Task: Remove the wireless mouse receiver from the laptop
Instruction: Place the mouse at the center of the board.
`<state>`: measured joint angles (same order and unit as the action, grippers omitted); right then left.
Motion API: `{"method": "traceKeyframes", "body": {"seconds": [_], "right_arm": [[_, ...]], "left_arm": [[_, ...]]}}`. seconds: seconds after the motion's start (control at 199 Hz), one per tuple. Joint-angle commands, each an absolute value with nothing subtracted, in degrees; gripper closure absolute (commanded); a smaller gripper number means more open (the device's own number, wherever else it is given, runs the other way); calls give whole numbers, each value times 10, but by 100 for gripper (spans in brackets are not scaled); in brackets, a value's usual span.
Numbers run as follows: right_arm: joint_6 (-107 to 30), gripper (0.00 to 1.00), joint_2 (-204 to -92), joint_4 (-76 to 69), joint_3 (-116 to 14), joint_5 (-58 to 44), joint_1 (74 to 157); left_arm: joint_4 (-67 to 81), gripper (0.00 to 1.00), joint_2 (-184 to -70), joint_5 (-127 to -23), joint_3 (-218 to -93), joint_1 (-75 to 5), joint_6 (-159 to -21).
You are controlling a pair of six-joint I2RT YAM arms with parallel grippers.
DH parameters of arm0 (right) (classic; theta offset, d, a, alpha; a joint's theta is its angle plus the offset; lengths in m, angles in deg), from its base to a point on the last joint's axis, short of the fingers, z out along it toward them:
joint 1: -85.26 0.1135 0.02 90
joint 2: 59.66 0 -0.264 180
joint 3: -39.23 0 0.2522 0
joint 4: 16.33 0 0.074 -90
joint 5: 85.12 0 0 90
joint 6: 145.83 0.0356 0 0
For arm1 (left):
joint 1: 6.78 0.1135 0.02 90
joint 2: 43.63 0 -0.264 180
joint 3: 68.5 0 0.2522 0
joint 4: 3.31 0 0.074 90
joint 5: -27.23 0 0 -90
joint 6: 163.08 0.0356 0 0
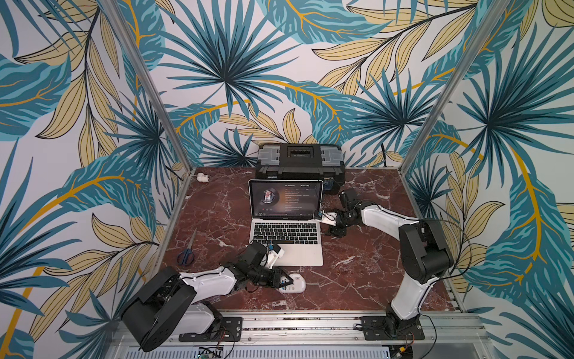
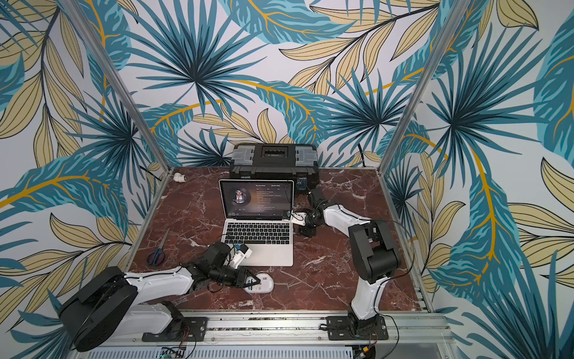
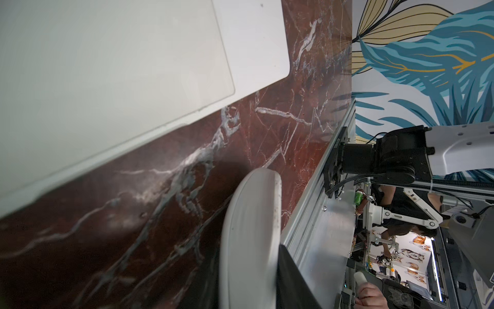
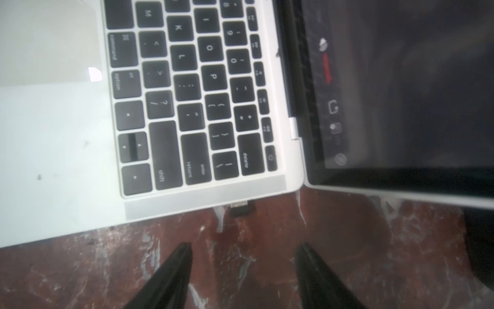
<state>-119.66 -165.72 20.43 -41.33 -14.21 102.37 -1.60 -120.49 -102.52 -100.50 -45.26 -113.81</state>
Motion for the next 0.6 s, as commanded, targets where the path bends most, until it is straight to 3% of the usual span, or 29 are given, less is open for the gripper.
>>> {"method": "traceKeyframes", "body": {"seconds": [0.0,0.221,0.306,0.396,0.506,0.597], "right_arm": [[-1231,34,-1689,210,-420,-129,1028],[-1242,34,-1721,252,-451,-115,1043],[-1245,34,-1724,255,-456,-119,1044],[-1246,34,-1735,278,-477,-116,1051],[-1256,36,-1745,295,-493,-106,1060],[-1253,43,-1755,312,-511,-105,1061]], "left_arm": [[-58,100,-1238,-1006,-994,-457,-1127],[-61,100,-1280,-1024,-1008,-458,-1115],[-49,89,-1273,-1015,-1009,-458,-1111],[-38,66,-1260,-1007,-1008,-457,-1110],[-4,53,-1243,-996,-1015,-458,-1098],[6,52,-1231,-993,-1015,-457,-1095]]}}
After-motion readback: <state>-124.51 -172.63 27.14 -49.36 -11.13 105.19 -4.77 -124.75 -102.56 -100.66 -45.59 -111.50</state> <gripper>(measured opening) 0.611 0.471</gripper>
